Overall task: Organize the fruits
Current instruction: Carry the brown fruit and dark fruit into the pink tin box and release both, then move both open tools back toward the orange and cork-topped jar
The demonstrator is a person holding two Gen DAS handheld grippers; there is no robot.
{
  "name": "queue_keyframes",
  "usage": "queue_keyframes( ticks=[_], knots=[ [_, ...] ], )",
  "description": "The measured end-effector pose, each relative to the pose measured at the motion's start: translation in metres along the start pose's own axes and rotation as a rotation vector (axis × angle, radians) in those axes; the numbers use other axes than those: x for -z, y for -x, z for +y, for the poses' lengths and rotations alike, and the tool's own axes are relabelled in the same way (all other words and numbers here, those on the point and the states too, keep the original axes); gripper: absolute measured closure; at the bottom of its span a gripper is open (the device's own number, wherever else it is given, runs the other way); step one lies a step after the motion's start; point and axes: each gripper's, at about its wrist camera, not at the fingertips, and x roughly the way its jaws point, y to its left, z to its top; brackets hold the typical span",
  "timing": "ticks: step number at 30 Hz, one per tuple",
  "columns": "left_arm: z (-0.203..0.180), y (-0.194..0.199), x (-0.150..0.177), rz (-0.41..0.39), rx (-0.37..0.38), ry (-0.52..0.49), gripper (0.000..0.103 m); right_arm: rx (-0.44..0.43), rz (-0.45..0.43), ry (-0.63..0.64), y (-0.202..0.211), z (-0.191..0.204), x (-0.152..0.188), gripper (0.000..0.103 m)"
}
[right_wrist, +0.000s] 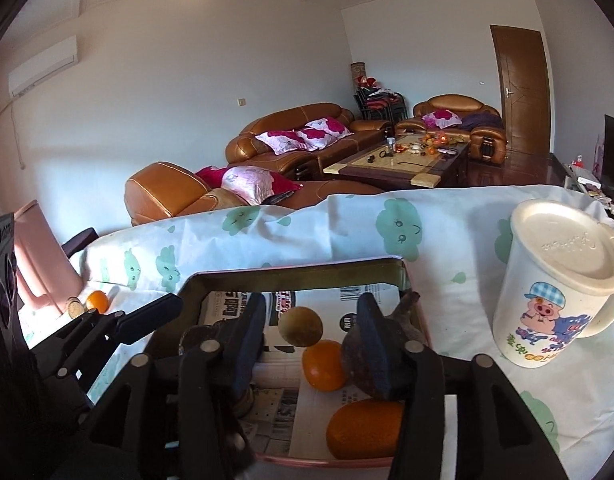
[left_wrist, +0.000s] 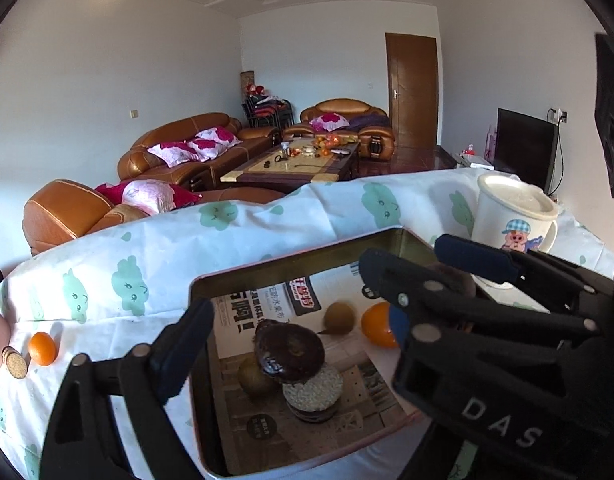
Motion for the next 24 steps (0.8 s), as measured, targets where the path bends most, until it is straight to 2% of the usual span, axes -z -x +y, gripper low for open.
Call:
queue_keyframes(
  ticks=[5, 8, 10, 24],
  knots=[
    [0.0, 0.012, -0.001, -0.019, -0.006, 0.001, 0.0, 0.084, -0.076, -0.014, 0.016, -0.004, -0.002, 0.039],
    [0.006, 0.015, 0.001, -0.013, -0.025, 0.019, 0.0, 0.124, -0.099, -0.027, 0.02, -0.008, -0.002, 0.033],
    [0.01, 0.017, 0.003, -0.013, -0.039, 0.027, 0.0, 0.135, -0.1, -0.021, 0.021, -0.008, -0.002, 0.033],
    [0.064, 0.038, 0.029, 0.004, -0.202, 0.057, 0.0, 0.225, -0.176, 0.081, 0.035, 0.015, 0.012, 0.033]
  ],
)
